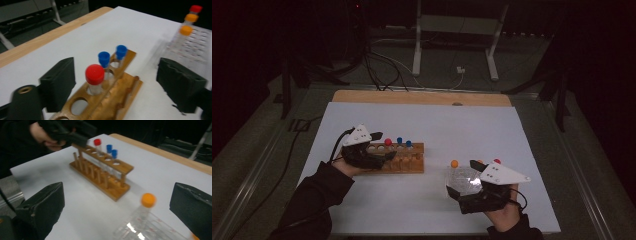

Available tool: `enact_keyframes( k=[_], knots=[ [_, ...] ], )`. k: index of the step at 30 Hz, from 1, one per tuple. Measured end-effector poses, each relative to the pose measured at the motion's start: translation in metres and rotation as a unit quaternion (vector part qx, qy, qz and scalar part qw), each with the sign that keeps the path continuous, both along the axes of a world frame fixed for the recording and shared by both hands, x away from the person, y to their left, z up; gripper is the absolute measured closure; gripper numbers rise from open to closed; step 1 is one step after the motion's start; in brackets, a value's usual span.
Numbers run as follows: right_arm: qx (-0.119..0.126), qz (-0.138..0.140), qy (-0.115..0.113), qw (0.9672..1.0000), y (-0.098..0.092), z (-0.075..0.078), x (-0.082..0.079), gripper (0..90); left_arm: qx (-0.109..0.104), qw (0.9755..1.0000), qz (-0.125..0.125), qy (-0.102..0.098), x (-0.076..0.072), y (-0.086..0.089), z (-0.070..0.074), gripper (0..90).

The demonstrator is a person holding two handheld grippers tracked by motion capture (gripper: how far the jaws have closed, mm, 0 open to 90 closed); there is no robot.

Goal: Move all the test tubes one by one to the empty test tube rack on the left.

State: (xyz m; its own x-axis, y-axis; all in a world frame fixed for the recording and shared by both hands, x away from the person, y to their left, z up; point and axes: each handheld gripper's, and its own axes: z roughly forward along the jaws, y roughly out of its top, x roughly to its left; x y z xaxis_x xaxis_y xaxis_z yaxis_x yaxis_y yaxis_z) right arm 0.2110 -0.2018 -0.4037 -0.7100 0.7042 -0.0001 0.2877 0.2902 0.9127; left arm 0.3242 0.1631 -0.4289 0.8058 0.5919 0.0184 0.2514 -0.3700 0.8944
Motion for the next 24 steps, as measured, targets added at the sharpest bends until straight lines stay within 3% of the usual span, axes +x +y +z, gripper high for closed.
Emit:
enact_keyframes(
  k=[6, 10, 15, 24],
  knots=[
    [0.015, -0.038, -0.022, 0.9989, -0.029, 0.003, 0.004, 0.0, -0.009, 0.9996, -0.026, 0.007, -0.017, 0.002, 0.009, 1.7],
    [0.008, -0.077, -0.030, 0.9965, -0.048, -0.001, 0.008, 0.0, -0.020, 0.9992, -0.036, 0.000, -0.030, 0.005, 0.014, 1.7],
    [0.001, -0.113, -0.024, 0.9932, -0.069, -0.009, 0.011, 0.0, -0.026, 0.9989, -0.039, -0.007, -0.045, 0.009, 0.016, 1.7],
    [-0.014, -0.154, 0.013, 0.9879, -0.092, -0.039, 0.020, 2.9, -0.032, 0.9984, -0.046, -0.010, -0.063, 0.009, 0.011, 1.7]
  ],
)
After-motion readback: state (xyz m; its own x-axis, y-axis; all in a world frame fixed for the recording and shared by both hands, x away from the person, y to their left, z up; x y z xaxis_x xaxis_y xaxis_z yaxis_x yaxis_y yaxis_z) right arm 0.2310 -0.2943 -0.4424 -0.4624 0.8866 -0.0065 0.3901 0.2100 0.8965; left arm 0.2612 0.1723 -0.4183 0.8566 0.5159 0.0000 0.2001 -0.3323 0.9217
